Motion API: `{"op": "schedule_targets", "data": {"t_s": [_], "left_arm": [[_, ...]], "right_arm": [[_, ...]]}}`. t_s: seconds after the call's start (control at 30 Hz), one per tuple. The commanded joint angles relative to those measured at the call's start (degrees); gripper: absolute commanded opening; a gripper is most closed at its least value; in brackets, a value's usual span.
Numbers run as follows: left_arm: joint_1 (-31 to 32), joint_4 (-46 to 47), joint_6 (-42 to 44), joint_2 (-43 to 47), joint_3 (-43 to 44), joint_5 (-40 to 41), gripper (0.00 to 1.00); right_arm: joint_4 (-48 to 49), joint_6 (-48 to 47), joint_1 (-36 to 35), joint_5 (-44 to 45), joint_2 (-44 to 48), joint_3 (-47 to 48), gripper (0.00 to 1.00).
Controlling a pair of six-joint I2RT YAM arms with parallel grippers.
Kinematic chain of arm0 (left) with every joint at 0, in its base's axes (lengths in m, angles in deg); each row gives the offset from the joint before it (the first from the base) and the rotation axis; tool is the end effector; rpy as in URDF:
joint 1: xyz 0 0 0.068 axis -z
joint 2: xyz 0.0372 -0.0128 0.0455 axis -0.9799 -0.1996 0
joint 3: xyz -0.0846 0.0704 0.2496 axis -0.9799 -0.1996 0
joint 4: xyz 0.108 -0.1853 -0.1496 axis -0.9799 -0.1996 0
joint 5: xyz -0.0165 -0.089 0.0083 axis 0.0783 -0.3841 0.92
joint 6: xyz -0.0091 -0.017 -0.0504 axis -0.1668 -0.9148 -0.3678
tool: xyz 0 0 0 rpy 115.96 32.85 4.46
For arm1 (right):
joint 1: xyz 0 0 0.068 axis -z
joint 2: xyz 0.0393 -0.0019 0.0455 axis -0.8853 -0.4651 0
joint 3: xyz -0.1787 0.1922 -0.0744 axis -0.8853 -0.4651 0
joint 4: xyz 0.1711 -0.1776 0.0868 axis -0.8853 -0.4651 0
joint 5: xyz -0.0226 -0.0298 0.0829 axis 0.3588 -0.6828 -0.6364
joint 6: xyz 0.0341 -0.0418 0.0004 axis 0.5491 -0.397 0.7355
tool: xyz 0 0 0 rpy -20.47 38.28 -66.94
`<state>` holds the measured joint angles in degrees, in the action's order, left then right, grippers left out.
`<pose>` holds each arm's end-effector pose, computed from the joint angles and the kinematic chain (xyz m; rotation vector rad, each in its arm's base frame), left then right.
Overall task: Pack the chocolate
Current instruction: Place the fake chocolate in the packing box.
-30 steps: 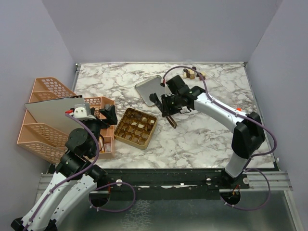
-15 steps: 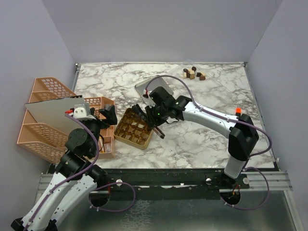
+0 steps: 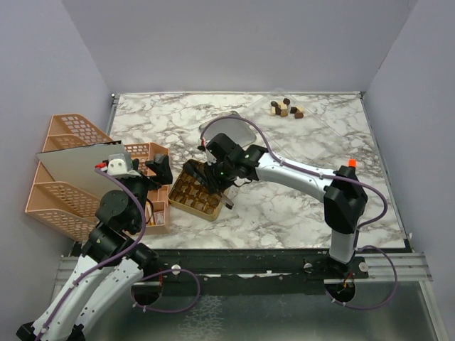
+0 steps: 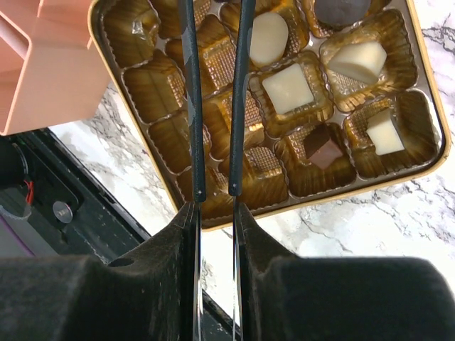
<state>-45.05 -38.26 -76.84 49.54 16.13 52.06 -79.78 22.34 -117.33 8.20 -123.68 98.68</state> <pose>0.0923 -0.0385 0.3414 -0.1957 1.4991 -0.2517 0.2321 0.3423 0.2554 -0.8985 2.4989 0.6855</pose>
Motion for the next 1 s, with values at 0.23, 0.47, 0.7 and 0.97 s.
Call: {"op": "schedule_targets", "data": {"t_s": [0.23,0.47,0.7,0.97], "left_arm": [[-0.4,1.0,0.2,0.8,-0.4,1.1,0.99],[-0.4,0.7,0.2,0.8,-0.3,1.1,0.99],[-0.4,0.8,0.2,1.1,-0.3,1.0,0.99],[-0.5,0.8,0.2,1.4,-0.4,1.1,0.99]], "right_arm": [[0.1,-0.2,-1.0,-1.9,-4.2,4.6,0.23],[-0.9,-0.2,-1.5,1.2,-5.4,5.0,0.23],[-1.2,-0.2,-1.6,1.1,-6.3,5.2,0.26],[-1.8,-0.2,-1.9,1.9,-6.6,5.7,0.33]]}}
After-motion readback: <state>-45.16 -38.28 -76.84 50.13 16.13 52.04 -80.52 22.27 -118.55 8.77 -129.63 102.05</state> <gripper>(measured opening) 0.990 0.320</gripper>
